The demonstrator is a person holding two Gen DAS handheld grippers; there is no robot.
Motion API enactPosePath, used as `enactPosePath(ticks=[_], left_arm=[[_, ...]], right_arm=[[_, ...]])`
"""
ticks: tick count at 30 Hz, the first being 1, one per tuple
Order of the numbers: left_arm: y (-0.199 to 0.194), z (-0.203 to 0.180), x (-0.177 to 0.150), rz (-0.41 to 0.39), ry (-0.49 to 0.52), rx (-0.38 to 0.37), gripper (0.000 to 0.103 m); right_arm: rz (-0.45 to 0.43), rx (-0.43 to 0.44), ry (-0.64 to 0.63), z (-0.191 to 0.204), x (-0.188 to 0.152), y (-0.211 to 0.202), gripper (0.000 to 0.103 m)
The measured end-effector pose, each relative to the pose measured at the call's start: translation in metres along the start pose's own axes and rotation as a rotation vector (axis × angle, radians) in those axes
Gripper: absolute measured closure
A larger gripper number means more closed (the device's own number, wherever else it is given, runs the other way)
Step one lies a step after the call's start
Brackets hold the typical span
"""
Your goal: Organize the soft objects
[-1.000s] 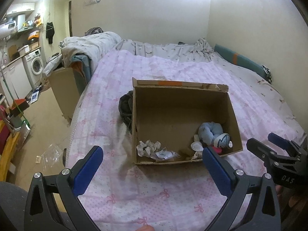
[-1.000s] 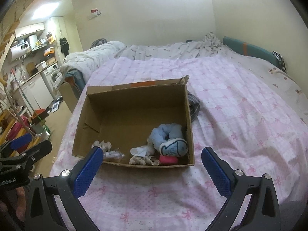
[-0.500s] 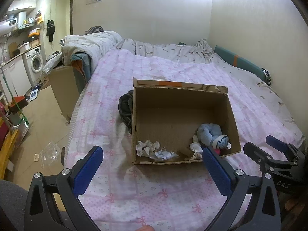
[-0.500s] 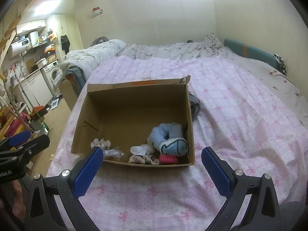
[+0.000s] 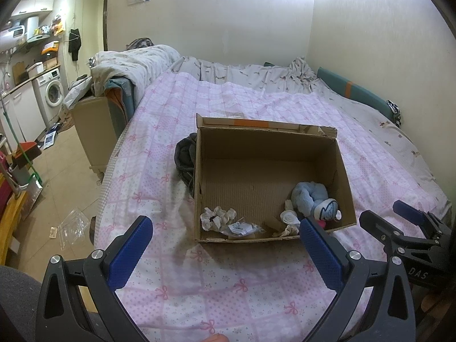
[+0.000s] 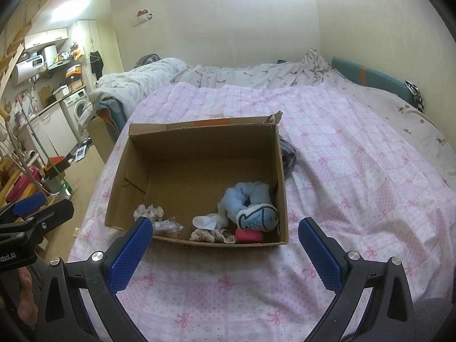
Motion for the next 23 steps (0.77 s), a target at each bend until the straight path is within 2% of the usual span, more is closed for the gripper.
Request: enactPosePath(ticks=[23], left_arm=[[0.0011, -0.0056, -0.0018, 0.001, 0.010, -0.008, 0.000]], right_arm=[[0.008, 0.003, -0.003, -0.0009, -0.0018, 0.0001, 0.000]])
Point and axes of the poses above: each gripper's, at about its wrist camera, not at the fingertips, and y roughly the way its jaws point, z to its left, x to its top, the point moved 10 cm from there along y, roughly the way its jaws point, and after that the axes turned 10 degrees about z, right-handed, at the moved point
